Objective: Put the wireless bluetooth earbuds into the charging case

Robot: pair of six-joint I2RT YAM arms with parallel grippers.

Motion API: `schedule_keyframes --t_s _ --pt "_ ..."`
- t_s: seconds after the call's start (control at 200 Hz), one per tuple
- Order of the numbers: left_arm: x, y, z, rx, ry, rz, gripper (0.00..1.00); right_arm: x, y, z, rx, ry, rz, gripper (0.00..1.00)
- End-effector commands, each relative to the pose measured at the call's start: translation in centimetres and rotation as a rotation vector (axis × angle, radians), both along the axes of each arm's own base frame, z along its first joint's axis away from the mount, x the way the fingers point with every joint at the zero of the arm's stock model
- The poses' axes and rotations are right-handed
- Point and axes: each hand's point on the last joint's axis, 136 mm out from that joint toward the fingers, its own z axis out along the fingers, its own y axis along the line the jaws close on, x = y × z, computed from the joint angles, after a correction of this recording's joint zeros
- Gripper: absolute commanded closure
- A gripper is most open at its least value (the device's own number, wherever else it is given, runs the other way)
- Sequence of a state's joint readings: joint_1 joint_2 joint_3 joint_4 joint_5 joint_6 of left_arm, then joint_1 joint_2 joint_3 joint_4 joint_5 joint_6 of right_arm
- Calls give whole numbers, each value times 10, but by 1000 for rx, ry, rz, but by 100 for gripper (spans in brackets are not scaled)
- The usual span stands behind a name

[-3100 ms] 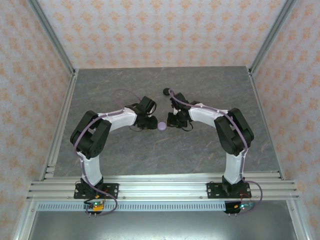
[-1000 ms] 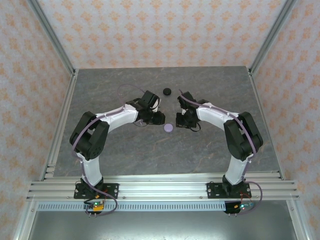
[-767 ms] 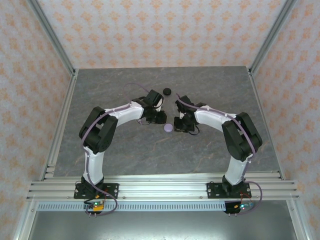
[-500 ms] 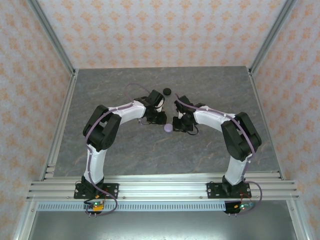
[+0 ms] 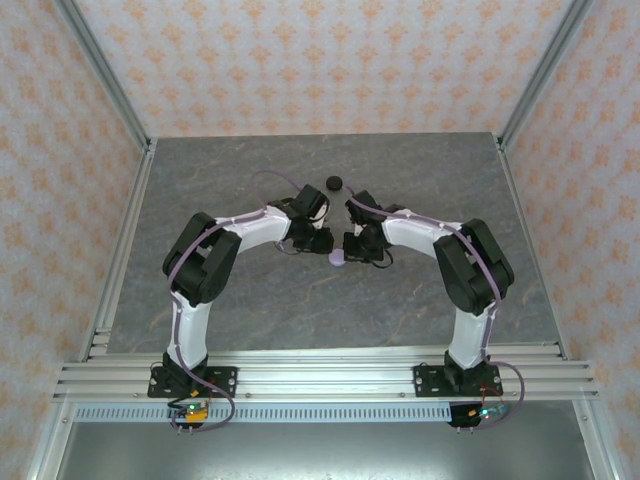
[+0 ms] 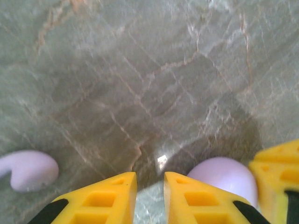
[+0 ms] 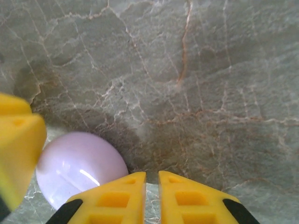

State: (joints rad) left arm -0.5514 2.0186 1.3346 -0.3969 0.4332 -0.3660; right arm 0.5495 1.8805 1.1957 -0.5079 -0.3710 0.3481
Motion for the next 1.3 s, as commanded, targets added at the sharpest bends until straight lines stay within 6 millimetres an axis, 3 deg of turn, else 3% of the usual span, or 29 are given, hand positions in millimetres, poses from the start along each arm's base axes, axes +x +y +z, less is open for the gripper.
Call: schedule_keyframes --t_s 0.0,0.275,0.38,0.415,0.626,0.986,1.296 --pt "-23 2 -1 24 36 -26 76 10 2 2 -28 -24 -13 84" --pt "-30 9 3 51 22 1 74 14 -10 3 -97 -45 -23 84" --pt "-28 18 3 80 0 32 67 14 -15 12 -98 -74 -36 82" --pt "-25 19 18 65 -39 47 66 15 -16 15 -90 -84 -42 81" --pt "-23 26 40 -14 -104 117 57 16 -21 34 34 -122 -69 75" --pt "-29 0 47 -344 -47 216 48 7 7 41 328 -83 3 68" --pt "-37 5 32 -332 -20 248 47 11 11 25 341 -39 -5 71"
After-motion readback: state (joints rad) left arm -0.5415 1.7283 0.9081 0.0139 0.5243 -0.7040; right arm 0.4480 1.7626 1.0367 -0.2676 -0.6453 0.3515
